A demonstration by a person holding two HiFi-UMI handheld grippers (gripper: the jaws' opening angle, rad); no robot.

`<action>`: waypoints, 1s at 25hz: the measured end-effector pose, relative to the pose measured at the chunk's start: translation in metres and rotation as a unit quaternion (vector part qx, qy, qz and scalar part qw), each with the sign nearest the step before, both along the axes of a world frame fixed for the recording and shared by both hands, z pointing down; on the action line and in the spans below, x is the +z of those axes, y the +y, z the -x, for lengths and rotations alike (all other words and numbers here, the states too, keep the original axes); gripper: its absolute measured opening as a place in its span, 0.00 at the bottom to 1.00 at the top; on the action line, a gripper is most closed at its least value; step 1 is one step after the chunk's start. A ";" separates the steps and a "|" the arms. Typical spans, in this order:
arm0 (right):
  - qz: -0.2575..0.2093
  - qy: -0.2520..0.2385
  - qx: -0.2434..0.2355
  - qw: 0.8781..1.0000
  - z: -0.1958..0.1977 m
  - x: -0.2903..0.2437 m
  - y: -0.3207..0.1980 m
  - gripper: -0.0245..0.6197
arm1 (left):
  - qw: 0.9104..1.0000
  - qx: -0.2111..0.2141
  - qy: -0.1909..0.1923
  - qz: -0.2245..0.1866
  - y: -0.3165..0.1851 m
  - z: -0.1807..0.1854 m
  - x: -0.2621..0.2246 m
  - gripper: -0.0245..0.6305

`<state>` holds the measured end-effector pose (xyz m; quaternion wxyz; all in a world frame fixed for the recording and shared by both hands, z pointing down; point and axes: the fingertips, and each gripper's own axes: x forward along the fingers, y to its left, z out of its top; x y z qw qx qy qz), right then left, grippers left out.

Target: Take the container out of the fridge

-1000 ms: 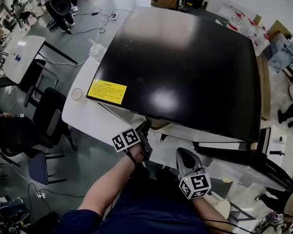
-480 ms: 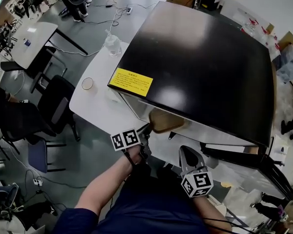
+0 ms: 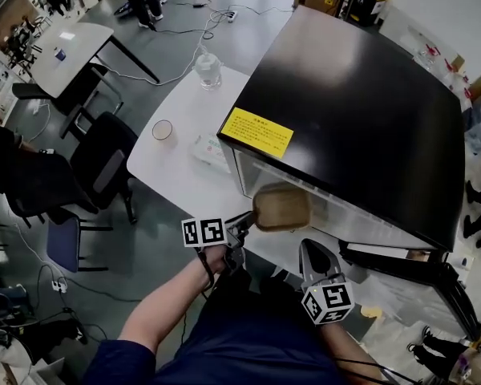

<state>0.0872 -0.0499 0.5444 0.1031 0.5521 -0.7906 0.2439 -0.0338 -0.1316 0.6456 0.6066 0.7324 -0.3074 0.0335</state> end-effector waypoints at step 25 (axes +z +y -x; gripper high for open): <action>-0.001 0.007 -0.040 0.999 0.064 -0.001 -0.023 0.05 | 0.997 0.067 -0.041 0.009 0.024 0.162 0.019 0.11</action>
